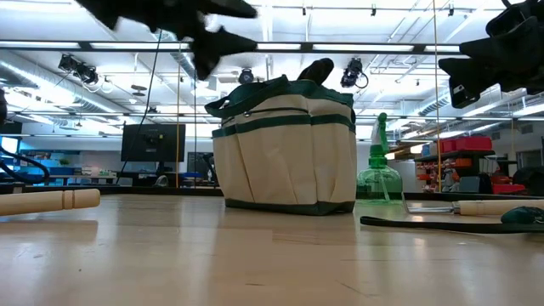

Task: Pick & Place Garden tools in Gardening bag
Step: Put the left brown hand rake into the green gardening bag

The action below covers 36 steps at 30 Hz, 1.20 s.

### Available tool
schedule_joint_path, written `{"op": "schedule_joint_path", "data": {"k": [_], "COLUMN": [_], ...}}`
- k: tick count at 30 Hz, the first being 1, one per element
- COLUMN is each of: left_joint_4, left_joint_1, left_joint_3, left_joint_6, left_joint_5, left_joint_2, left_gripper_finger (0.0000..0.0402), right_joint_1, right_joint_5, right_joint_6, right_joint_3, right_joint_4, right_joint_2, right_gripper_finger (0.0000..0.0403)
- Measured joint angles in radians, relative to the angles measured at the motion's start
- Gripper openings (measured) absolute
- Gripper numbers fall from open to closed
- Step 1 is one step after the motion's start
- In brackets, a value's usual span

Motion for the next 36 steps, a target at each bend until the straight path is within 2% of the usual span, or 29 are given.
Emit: {"op": "schedule_joint_path", "data": {"k": [5, 10, 13, 20, 26, 36], "left_joint_4": [-0.235, -0.543, -0.674, -0.840, -0.963, -1.006], "left_joint_1": [-0.126, -0.258, -0.319, -0.439, -0.494, -0.509], "left_joint_3": [0.032, 0.125, 0.167, 0.175, 0.175, 0.175], "left_joint_6": [-0.086, -0.198, -0.304, -0.570, -0.784, -0.914], "left_joint_5": [-0.131, -0.249, -0.277, -0.271, -0.186, -0.038], "left_joint_2": [-0.087, -0.096, -0.080, -0.053, 0.023, 0.153], "left_gripper_finger": [0.0208, 0.0208, 0.0208, 0.0208, 0.0208, 0.0208], "right_joint_1": [0.000, 0.000, 0.000, 0.000, 0.000, 0.000], "right_joint_5": [0.000, 0.000, 0.000, 0.047, 0.061, 0.060], "right_joint_6": [0.001, 0.025, 0.027, 0.027, 0.054, 0.080], "right_joint_3": [0.000, 0.000, 0.000, 0.000, 0.000, 0.000], "right_joint_4": [0.003, 0.009, 0.015, 0.029, 0.034, 0.034], "right_joint_2": [0.000, 0.000, 0.000, 0.000, 0.000, 0.000], "right_gripper_finger": [0.0160, 0.0160, 0.0160, 0.0160, 0.0160, 0.0160]}}
